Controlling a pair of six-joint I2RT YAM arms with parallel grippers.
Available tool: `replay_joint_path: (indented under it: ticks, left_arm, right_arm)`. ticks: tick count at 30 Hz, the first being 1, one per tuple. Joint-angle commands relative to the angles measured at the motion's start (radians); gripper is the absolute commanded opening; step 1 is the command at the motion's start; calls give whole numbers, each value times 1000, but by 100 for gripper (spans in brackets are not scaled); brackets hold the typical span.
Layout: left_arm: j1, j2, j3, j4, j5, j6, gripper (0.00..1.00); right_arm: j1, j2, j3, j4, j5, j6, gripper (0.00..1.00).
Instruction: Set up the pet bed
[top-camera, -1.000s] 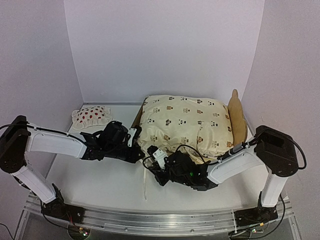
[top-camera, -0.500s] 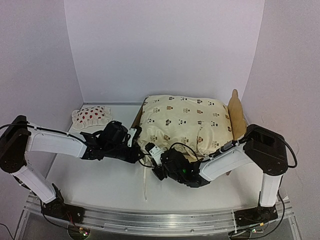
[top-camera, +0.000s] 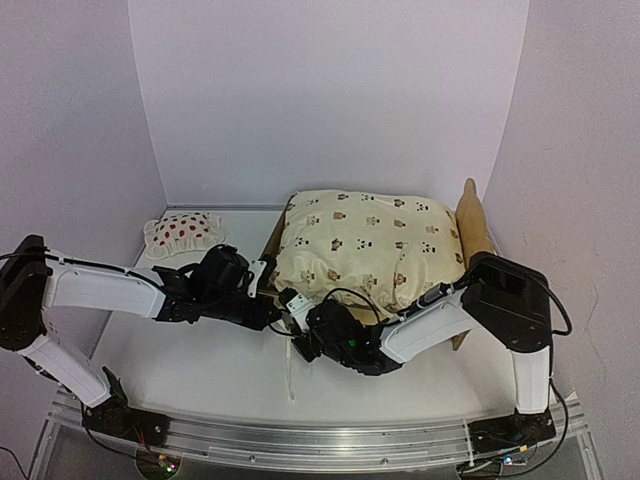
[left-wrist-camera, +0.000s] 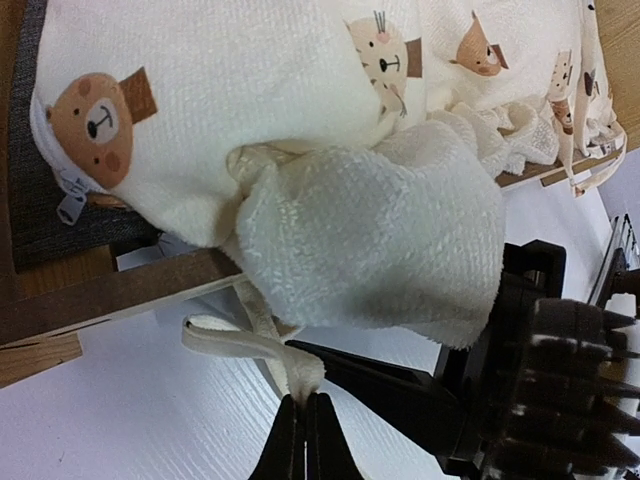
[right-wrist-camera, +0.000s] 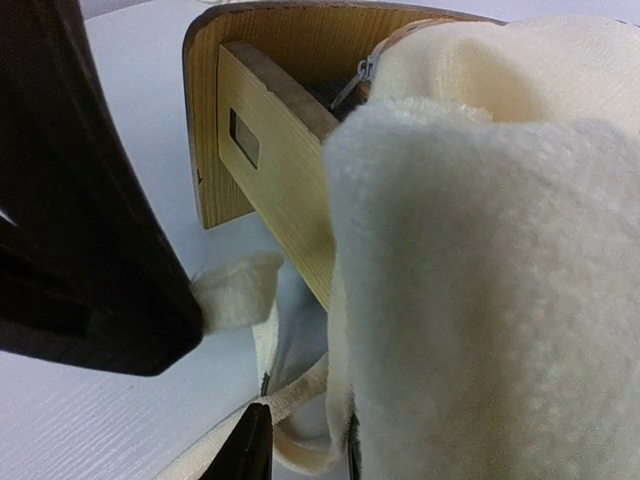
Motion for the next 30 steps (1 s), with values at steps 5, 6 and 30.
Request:
replay_joint_path:
  ticks: [5,6,30]
  left_arm:
    - [5,-94,-36,-33,-3,-4,0]
    - [5,-97,-39,-31,0,-6,0]
    - [17,79,4,166,127,-15,0]
  right_arm:
    - [-3,35,36,77,61,11,6]
    - [-2,25,30,80,57,7,3]
    - [-3,-212,-143,91,-278,77,0]
